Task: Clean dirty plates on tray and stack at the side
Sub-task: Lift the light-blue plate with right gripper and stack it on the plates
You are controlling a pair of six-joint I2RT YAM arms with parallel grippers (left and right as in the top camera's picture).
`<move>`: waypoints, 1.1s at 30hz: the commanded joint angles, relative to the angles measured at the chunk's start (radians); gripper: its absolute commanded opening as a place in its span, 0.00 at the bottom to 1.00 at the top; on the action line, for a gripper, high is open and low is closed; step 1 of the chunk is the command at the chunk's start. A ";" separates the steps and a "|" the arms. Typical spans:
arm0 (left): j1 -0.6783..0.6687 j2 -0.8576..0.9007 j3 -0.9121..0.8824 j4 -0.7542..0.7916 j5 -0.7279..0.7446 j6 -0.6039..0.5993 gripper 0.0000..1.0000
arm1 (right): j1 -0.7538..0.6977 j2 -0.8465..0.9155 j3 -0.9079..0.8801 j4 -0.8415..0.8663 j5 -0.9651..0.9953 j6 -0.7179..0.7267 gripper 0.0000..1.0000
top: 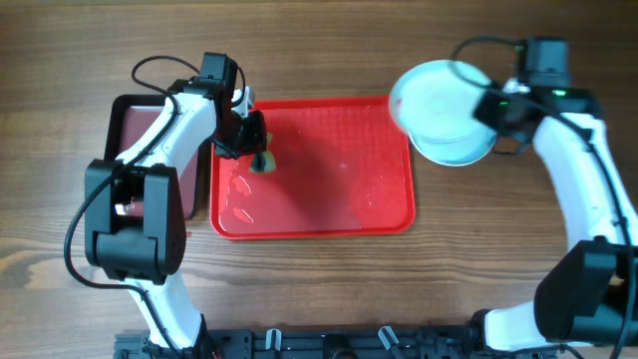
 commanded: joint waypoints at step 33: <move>-0.005 -0.016 -0.007 -0.010 -0.005 -0.010 0.04 | 0.091 0.359 0.003 0.005 -0.086 -0.182 0.50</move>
